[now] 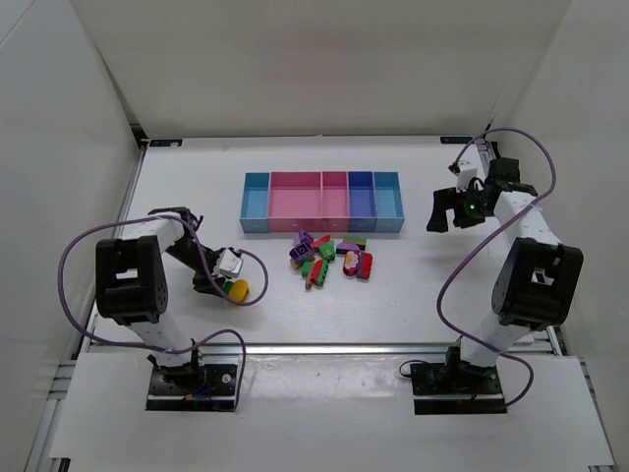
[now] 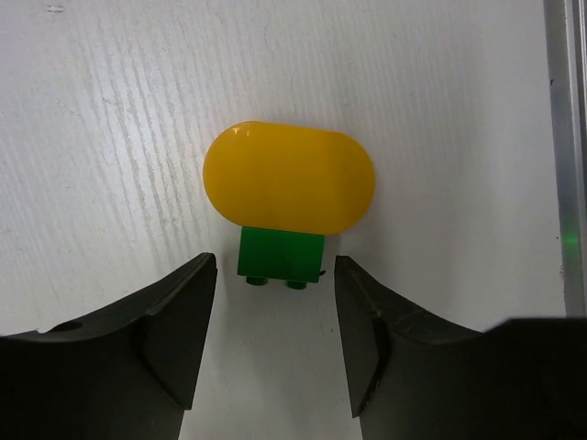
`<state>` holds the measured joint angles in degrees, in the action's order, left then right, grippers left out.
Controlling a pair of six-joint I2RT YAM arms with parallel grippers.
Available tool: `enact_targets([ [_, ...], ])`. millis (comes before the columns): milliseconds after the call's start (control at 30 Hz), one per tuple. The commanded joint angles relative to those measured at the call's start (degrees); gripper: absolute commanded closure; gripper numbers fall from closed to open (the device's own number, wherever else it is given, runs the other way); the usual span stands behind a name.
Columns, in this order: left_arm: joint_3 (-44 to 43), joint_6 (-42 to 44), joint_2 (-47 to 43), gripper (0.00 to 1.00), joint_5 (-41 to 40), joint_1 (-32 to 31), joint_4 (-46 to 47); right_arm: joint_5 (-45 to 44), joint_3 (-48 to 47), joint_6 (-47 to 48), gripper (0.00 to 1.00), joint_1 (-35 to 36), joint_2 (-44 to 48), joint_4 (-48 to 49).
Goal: Sort the legos into containers by color
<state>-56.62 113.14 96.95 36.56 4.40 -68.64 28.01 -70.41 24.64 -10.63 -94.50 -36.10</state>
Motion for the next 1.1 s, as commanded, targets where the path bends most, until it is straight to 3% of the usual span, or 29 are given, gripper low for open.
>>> enact_targets([
  [0, -1.9, 2.3, 0.4, 0.35, 1.2, -0.5, 0.3, 0.3, -2.7, 0.3, 0.01, -0.1, -1.1, 0.5],
  [267, -2.1, 2.6, 0.9, 0.32, 1.9, -0.8, 0.4, 0.4, -2.8, 0.5, 0.01, -0.1, -1.3, 0.3],
  [500, -2.6, 2.6, 1.3, 0.36, 2.6, -1.4, 0.4, 0.3, -2.5, 0.8, 0.01, -0.1, -1.6, 0.3],
  [833, -4.0, 1.0, 2.9, 0.63, 2.4, -2.6, 0.4, 0.6, -2.3, 0.8, 0.02, -0.1, -1.5, 0.2],
  [967, -5.5, -4.9, 2.4, 0.9, 4.5, -2.0, 1.1, 2.4, -3.2, -0.4, 0.03, 0.2, -1.3, 0.3],
  [1067, -4.7, -9.9, -0.2, 0.9, 6.9, -0.5, 2.5, 3.8, -3.8, -1.9, 0.03, 1.0, -1.2, 0.5],
])
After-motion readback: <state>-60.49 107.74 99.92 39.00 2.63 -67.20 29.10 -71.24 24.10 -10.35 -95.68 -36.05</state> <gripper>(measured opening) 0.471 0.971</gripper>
